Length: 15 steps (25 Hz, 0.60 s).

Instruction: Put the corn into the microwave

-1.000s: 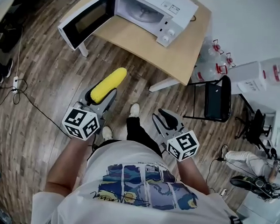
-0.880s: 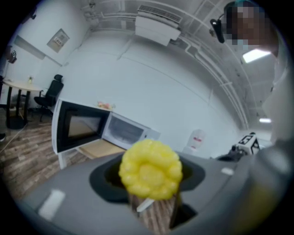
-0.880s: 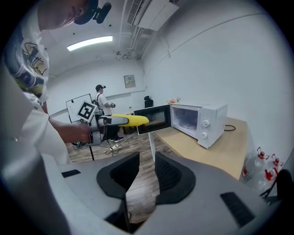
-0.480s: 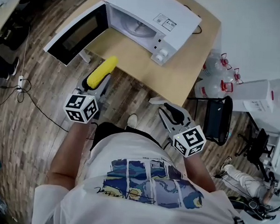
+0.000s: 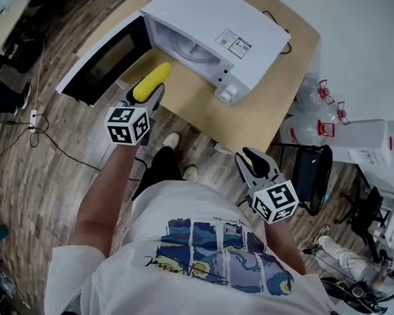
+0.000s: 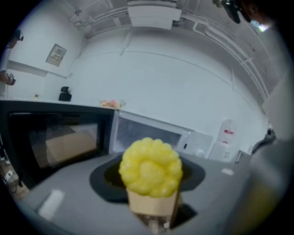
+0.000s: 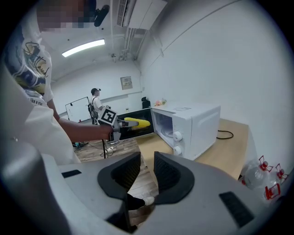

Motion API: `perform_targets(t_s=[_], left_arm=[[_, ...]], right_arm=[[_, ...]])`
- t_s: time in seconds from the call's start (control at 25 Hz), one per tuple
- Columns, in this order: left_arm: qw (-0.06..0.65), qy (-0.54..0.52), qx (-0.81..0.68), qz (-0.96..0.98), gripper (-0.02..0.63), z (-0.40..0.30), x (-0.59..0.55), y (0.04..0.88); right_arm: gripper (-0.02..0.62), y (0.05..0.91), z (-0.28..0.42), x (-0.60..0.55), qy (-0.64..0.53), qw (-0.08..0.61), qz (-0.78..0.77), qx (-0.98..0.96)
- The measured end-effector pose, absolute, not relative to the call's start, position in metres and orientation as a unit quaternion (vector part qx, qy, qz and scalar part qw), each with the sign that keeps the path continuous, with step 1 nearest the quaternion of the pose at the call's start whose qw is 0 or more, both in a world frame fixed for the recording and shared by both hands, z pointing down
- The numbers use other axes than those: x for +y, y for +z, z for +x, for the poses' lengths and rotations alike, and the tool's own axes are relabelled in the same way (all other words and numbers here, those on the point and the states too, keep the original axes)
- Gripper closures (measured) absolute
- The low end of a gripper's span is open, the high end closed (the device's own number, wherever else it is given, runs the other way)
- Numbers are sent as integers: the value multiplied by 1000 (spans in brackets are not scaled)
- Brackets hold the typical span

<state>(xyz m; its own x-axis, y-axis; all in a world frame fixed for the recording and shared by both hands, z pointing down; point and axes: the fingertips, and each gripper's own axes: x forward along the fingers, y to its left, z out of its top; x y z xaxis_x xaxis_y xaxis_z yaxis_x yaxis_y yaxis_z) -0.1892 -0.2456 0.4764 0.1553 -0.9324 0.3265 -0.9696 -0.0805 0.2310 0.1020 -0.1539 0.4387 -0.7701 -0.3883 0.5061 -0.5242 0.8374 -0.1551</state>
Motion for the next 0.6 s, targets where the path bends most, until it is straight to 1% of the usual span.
perform_targets(t_s=[0.36, 0.6], left_arm=[[212, 79, -629, 744, 359, -216, -349, 515], [216, 99, -615, 752, 359, -224, -405, 539]], right_arm=[[515, 424, 90, -212, 147, 232, 322, -906], [515, 426, 78, -231, 158, 238, 360, -888]])
